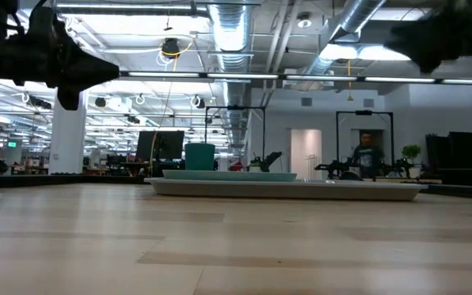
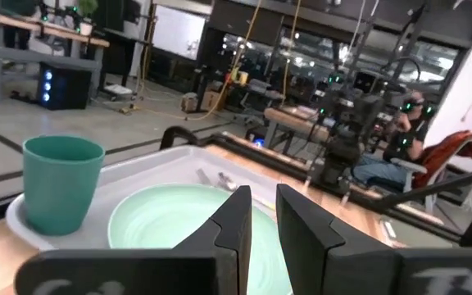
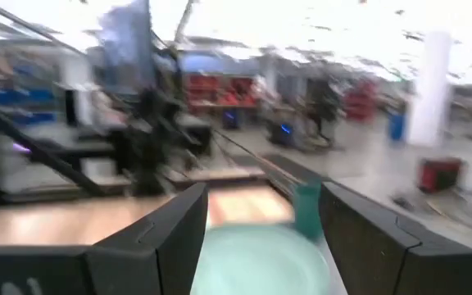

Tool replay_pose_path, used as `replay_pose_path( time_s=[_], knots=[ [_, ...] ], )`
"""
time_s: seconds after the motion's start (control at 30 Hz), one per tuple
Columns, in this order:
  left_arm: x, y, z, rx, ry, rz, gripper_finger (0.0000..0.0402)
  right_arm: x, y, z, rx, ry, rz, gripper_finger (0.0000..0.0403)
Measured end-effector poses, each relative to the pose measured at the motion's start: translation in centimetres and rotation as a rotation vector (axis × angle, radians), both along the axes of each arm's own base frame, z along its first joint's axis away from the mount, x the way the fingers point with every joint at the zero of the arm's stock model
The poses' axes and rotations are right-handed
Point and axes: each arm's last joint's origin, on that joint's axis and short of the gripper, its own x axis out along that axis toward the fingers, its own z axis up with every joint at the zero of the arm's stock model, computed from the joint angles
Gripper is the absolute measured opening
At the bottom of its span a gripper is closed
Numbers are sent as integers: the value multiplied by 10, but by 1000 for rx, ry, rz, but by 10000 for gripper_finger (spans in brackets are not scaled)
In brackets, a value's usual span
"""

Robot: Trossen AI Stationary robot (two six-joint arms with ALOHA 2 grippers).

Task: Pick and place plate/cup/fork/spoon on tray
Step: Return to Home Position

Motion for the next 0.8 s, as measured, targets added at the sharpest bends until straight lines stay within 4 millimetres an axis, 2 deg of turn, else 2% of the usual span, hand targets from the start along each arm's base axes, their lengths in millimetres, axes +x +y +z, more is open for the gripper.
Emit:
replay_pose_path(
  time_s=[0.17, 0.23, 0.33, 0.43, 0.53, 0.63, 0.73, 0.8],
  knots=[
    [0, -1, 2, 5, -14, -44, 46, -32, 4, 57, -27, 50, 91, 260],
    [0, -2, 2, 5, -7, -58, 46, -42, 4, 70, 4, 33, 116, 260],
    [0, -2, 2, 6, -7, -61, 46, -36, 6, 60, 10, 74, 145, 260],
    [0, -2, 2, 5, -12, -67, 46, -24, 7, 47, -27, 35, 117, 260],
    [0, -3, 3, 3, -17, -110, 46, -26, 4, 56, -99, -52, -25, 260],
    [1, -4, 3, 11, -14, -131, 46, -29, 1, 58, -65, -65, -139, 260],
    [1, -4, 0, 31, -2, -129, 46, -24, 2, 46, -16, 13, -74, 260],
    [2, -4, -3, 32, 22, -129, 46, -16, 4, 28, 38, 77, -15, 260]
  ],
)
